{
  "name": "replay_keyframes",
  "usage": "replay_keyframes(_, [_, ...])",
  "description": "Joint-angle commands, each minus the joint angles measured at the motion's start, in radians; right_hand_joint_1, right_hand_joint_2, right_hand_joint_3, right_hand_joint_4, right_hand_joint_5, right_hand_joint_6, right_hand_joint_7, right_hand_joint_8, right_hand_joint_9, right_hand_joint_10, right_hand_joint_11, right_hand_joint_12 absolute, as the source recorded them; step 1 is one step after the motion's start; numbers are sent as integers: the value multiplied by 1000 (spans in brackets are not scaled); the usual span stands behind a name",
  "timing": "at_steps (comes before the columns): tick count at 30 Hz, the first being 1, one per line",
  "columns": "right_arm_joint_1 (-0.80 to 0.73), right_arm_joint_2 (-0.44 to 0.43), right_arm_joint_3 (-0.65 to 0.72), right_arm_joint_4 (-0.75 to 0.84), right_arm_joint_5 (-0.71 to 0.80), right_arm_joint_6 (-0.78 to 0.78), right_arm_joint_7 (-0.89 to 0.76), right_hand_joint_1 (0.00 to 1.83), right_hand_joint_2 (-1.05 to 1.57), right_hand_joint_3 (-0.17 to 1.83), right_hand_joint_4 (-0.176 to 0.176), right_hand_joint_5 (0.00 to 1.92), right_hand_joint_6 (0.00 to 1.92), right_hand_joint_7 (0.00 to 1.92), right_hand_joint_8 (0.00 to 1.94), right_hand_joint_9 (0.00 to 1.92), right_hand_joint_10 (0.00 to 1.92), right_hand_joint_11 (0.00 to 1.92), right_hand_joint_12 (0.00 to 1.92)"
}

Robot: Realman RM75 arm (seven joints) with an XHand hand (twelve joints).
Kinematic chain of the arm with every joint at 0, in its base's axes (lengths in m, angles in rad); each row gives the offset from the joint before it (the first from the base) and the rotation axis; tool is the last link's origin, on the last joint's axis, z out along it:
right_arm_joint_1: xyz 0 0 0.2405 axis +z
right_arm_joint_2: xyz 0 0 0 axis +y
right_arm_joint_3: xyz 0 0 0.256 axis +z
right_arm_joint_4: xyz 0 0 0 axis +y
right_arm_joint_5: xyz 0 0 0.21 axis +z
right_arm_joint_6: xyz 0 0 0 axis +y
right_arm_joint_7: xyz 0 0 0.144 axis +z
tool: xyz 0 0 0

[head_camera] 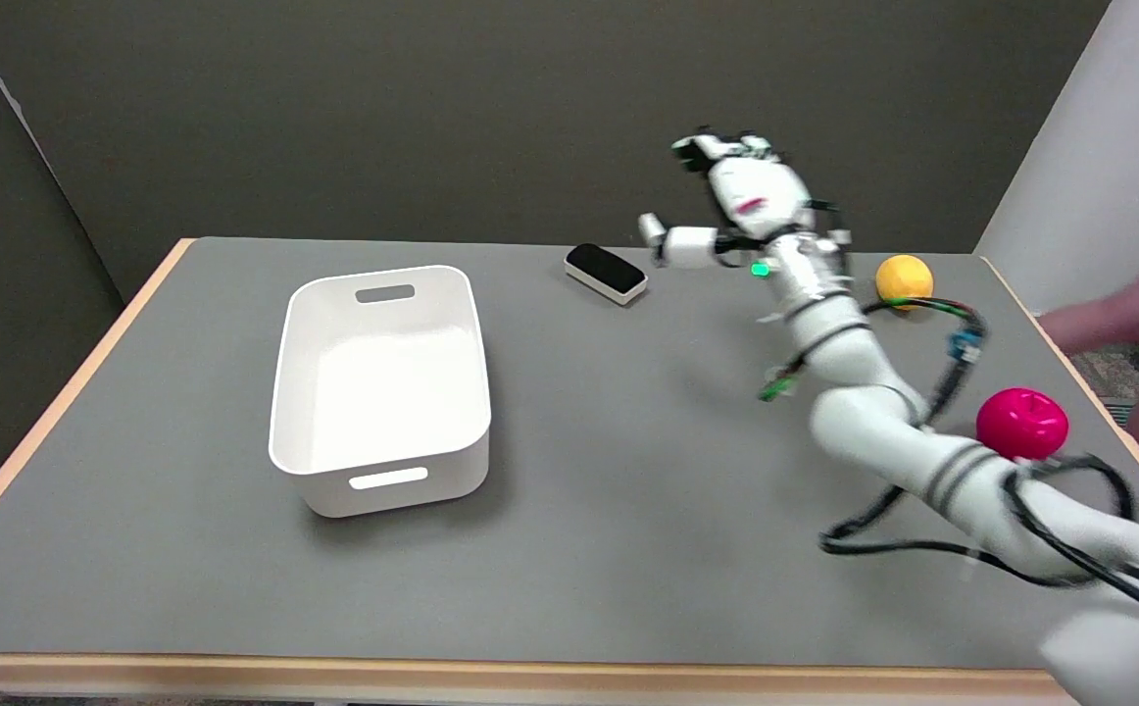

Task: Pick up the chalkboard eraser.

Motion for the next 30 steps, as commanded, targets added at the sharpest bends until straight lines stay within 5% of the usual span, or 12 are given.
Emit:
replay_keyframes(1, [394, -334, -277, -356, 177, -248, -420, 544, 644, 819, -143, 262, 521, 421, 547, 289, 1015, 66, 1296])
replay_keyframes(30, [504, -373, -212, -810, 418, -164, -428, 514, 641, 796, -163, 217, 470, 330, 475, 192, 912, 14, 1245])
